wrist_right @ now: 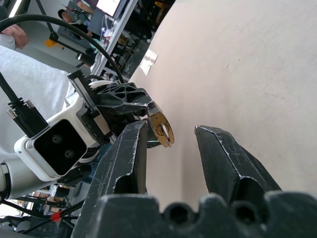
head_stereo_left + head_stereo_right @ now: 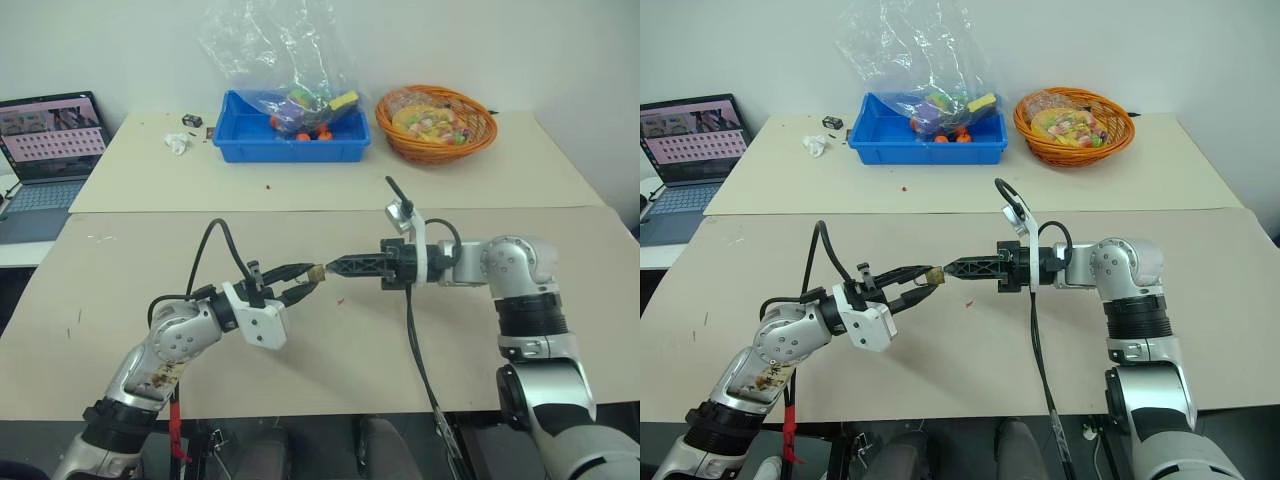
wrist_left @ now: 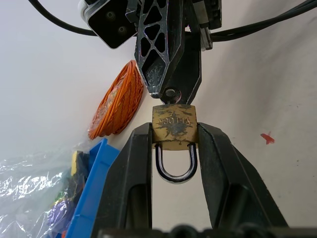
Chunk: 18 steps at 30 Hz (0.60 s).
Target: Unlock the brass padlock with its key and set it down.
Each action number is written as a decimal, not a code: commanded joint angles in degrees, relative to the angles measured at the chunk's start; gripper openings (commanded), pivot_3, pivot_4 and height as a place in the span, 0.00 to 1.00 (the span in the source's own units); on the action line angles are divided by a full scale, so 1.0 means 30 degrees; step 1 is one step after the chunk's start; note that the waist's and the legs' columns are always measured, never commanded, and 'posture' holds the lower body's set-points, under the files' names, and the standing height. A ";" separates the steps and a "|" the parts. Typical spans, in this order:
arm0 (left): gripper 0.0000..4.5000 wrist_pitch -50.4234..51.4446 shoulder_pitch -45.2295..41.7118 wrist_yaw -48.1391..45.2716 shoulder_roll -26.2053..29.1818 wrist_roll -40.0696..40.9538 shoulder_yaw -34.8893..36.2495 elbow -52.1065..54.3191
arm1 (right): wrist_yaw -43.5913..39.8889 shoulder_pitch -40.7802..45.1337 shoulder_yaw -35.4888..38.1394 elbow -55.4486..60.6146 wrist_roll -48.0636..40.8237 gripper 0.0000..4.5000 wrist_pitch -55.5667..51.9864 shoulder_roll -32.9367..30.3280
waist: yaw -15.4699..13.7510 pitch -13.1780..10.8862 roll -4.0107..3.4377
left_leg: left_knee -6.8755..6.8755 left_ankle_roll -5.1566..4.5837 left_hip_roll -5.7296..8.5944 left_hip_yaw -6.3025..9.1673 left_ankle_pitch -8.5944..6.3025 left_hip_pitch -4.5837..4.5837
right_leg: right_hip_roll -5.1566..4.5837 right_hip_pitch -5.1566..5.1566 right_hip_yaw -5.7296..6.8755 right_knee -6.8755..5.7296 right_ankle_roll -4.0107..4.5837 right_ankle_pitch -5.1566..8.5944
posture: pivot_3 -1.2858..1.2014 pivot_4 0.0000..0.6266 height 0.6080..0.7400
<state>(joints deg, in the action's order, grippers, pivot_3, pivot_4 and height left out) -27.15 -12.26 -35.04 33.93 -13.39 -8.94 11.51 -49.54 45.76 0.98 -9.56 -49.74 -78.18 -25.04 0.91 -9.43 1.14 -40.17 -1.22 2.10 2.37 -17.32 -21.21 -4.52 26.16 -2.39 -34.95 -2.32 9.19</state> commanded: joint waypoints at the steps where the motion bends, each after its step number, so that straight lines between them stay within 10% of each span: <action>1: 0.18 0.0113 0.0059 0.0025 0.0089 0.0395 0.0132 0.0857 | -0.0034 0.0039 0.0500 0.0668 -0.0397 0.45 -0.0221 -0.0077 | -0.0003 0.0000 0.0000 | 0.0000 0.0000 0.0001 0.0000 0.0000 0.0000 | 0.0000 0.0000 0.0000 -0.0001 0.0000 0.0000 | 0.52 0.24 0.96; 10: 0.18 0.0246 0.0076 0.0039 0.0078 0.0353 0.0111 0.0973 | 0.0058 0.0050 0.0605 0.0695 -0.0490 0.01 -0.0494 0.0073 | 0.0000 0.0000 0.0000 | -0.0001 0.0000 0.0000 0.0001 0.0000 0.0000 | 0.0000 0.0000 0.0001 -0.0001 0.0000 0.0000 | 0.52 0.24 0.96; 18: 0.18 0.0302 0.0020 0.0024 0.0101 0.0382 0.0112 0.1015 | 0.0509 0.0139 0.0911 0.0847 -0.0631 0.01 -0.0844 0.0430 | -0.0002 0.0000 0.0000 | 0.0001 0.0000 0.0000 0.0001 0.0000 -0.0001 | 0.0000 0.0000 0.0000 -0.0003 0.0000 0.0000 | 0.52 0.24 0.96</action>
<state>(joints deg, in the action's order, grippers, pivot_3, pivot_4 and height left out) -25.85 -12.19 -35.05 34.06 -13.35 -8.82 11.72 -48.18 45.76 2.06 -9.47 -49.94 -80.28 -24.14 0.90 -9.43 1.14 -40.17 -1.22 2.10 2.37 -17.32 -21.21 -4.52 26.16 -2.38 -34.96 -2.32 9.19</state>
